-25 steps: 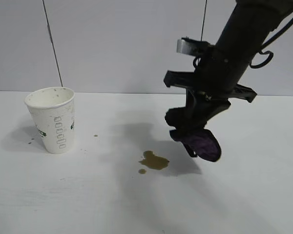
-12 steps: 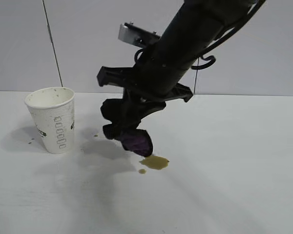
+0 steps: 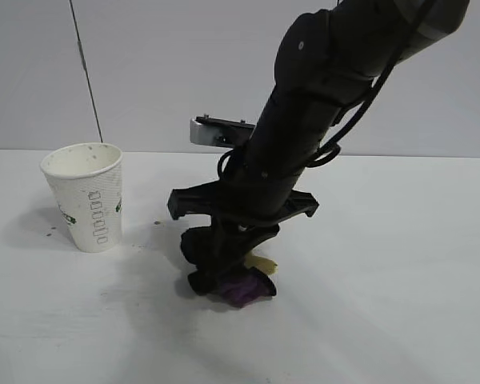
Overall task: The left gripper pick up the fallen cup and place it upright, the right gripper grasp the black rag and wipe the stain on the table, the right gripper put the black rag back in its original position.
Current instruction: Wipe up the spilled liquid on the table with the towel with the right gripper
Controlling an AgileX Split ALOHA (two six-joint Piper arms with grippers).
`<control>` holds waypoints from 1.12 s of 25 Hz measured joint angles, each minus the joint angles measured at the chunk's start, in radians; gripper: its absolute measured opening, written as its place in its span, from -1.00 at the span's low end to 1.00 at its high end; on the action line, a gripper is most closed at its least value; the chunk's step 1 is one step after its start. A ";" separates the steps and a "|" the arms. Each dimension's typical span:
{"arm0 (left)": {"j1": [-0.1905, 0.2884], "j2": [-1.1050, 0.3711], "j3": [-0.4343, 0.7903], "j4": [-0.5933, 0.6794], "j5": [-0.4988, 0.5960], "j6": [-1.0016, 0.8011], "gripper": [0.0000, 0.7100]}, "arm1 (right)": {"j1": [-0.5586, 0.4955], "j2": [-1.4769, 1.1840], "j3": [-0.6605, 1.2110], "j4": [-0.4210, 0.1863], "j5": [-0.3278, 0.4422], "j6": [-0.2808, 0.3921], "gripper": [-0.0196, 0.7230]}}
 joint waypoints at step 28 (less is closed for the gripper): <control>0.000 0.000 0.000 0.000 0.000 0.000 0.96 | 0.136 0.028 0.000 0.222 -0.408 -0.066 -0.67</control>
